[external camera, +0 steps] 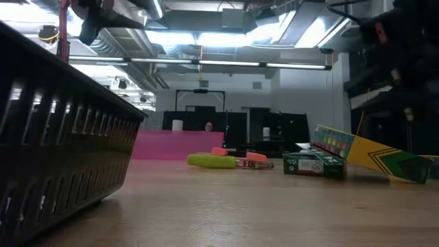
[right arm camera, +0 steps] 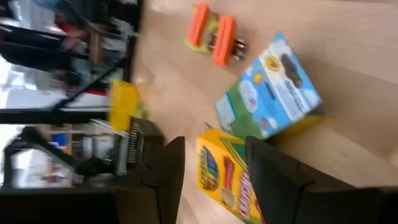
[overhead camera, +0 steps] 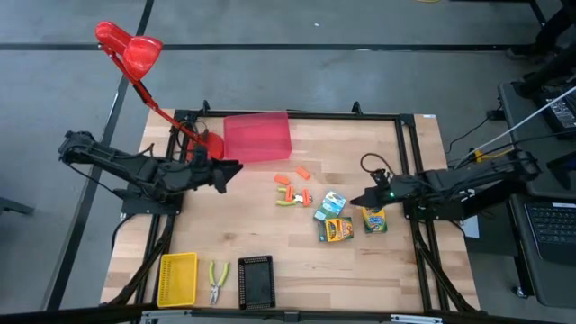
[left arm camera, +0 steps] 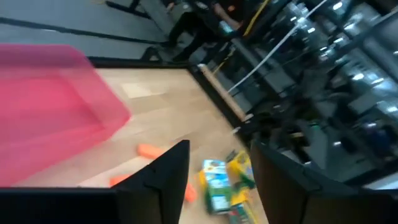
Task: Pick & Place School Supplies
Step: Put the crayon box into the red bin
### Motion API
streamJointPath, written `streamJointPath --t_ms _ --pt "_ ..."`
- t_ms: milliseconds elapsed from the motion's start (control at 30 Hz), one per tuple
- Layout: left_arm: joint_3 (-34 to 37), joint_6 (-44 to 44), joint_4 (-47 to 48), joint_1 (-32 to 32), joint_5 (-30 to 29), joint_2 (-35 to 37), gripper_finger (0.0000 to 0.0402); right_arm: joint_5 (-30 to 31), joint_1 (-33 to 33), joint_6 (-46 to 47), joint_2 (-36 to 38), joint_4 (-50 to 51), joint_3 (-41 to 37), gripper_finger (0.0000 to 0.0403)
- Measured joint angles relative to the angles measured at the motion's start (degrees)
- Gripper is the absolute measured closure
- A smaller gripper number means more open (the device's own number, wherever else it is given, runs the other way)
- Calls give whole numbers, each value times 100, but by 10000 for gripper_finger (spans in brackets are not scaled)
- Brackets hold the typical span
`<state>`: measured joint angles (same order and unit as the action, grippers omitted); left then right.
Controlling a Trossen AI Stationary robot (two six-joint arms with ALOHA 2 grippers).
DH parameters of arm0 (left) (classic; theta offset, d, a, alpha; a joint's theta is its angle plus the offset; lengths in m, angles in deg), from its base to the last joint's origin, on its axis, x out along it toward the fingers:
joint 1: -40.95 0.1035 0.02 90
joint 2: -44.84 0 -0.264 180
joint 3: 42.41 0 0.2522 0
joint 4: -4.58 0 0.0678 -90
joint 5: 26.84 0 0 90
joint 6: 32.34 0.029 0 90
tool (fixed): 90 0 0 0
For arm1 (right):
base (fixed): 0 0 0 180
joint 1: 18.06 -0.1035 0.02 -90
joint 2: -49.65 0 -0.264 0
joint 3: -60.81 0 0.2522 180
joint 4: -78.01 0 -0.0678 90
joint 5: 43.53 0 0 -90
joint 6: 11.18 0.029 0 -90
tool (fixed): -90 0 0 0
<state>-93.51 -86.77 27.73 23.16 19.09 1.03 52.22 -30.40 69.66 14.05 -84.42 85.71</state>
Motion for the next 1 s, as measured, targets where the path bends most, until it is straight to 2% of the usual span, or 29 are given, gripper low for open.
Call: streamJointPath --t_ms 267,567,1000 --pt "26 485 -836 -93 0 0 208 86 205 46 -68 155 -365 231" --pt "26 572 -966 -93 -86 0 208 35 443 -59 -533 212 -367 231" --pt "26 666 -1018 -89 -128 -5 208 -257 704 -227 -1472 -739 -356 231"
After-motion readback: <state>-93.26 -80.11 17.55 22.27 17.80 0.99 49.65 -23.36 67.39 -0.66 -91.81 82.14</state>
